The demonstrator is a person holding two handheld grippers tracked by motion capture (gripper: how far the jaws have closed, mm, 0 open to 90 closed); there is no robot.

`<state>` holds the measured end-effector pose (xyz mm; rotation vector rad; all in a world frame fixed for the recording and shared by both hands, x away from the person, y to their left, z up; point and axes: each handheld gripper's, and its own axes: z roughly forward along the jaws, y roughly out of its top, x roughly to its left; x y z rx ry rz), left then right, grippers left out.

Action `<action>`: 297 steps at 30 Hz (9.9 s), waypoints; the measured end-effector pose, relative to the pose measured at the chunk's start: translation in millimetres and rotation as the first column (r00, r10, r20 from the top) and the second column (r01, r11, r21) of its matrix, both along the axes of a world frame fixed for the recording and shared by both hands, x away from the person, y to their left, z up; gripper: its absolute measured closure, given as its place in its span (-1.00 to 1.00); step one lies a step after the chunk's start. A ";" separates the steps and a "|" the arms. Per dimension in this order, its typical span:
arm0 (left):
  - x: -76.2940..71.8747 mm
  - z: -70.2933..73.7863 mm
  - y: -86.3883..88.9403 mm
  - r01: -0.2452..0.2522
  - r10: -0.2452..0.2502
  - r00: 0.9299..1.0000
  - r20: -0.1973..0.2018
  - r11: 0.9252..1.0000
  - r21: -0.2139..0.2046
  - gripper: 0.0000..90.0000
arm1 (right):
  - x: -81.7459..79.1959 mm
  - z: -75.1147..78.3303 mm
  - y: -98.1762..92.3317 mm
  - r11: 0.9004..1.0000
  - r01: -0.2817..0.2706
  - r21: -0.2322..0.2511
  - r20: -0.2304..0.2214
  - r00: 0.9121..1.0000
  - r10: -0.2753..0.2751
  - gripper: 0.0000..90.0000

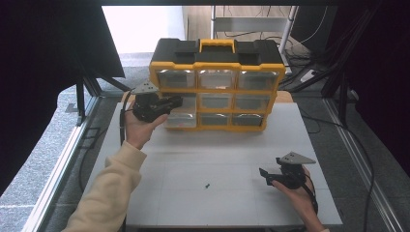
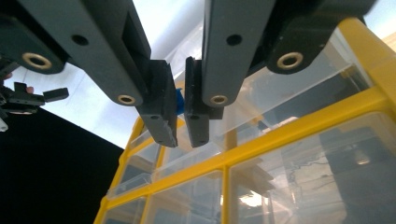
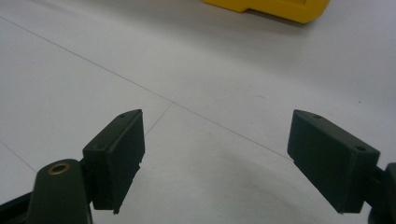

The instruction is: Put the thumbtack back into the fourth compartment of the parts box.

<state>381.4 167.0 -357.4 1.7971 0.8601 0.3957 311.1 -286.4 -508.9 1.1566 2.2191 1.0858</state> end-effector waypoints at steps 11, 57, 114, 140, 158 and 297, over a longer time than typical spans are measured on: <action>20.0 -4.2 4.0 -0.052 0.052 0.998 -0.026 0.999 0.011 0.84 | 0.5 -0.5 -0.1 1.000 0.001 -0.007 -0.002 1.000 -0.001 -0.58; -58.3 -23.9 -12.3 0.136 -0.135 0.991 -0.015 0.990 0.041 -0.35 | 0.2 -1.3 0.1 1.000 -0.004 -0.012 -0.009 1.000 0.004 -0.58; -88.1 -154.6 -105.8 0.373 -0.245 0.886 -0.394 0.880 0.293 -0.37 | 0.5 -2.6 1.6 1.000 -0.001 -0.024 -0.006 1.000 0.001 -0.58; -94.6 -162.7 -122.1 0.382 -0.223 0.900 -0.376 0.820 0.427 0.58 | -0.3 -2.2 1.7 1.000 0.000 -0.031 0.001 1.000 0.000 -0.57; -92.7 -163.8 -116.6 0.400 -0.251 0.887 -0.387 0.835 0.377 0.85 | -0.1 -2.7 1.2 0.999 0.002 -0.034 0.001 1.000 -0.002 -0.57; 25.5 -1.1 3.3 -0.052 0.056 0.997 -0.061 0.996 0.071 0.84 | -1.1 -2.7 0.1 1.000 0.005 -0.029 -0.001 1.000 -0.005 -0.58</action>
